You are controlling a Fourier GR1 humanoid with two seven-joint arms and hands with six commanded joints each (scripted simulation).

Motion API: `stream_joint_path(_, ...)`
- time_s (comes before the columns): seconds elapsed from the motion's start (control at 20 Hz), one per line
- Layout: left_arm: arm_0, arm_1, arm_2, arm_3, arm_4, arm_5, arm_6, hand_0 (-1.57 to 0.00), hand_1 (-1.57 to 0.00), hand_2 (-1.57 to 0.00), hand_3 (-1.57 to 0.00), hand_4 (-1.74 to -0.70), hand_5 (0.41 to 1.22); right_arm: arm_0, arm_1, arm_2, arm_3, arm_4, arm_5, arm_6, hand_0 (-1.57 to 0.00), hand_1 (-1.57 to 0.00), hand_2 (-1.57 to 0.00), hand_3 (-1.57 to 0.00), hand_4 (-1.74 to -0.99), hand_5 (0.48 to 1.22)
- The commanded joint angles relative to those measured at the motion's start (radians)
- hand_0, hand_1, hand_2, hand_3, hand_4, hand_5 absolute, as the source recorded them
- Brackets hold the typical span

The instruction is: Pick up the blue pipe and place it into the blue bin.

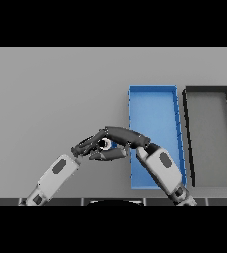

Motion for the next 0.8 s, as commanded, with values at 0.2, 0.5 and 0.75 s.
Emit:
stream_joint_path(0.2, -0.013, -0.015, 0.011, 0.03, -0.003, 0.019, 0.004, -0.05, -0.04, -0.04, -0.02, -0.83, 0.659, -0.01, 0.013, -0.021, -0.002, 0.019, 0.003, 0.011, -1.57, -1.57, -1.57, -1.57, -1.485, 1.219)
stream_joint_path(0.5, 0.025, -0.008, 0.019, -0.015, 0.035, 0.039, 0.116, -0.01, -0.01, -0.01, 0.0, -0.88, 0.593, -0.01, 0.051, -0.064, 0.004, -0.09, -0.013, 0.074, -1.57, -1.57, -1.57, -1.57, -1.492, 1.221)
stream_joint_path(0.75, 0.033, -0.005, 0.015, -0.01, 0.026, 0.041, 0.125, 0.0, 0.0, 0.0, 0.0, -0.87, 0.529, -0.116, 0.074, -0.135, -0.002, -0.361, -0.137, 0.237, -1.57, -1.57, -1.57, -1.57, -1.494, 1.221)
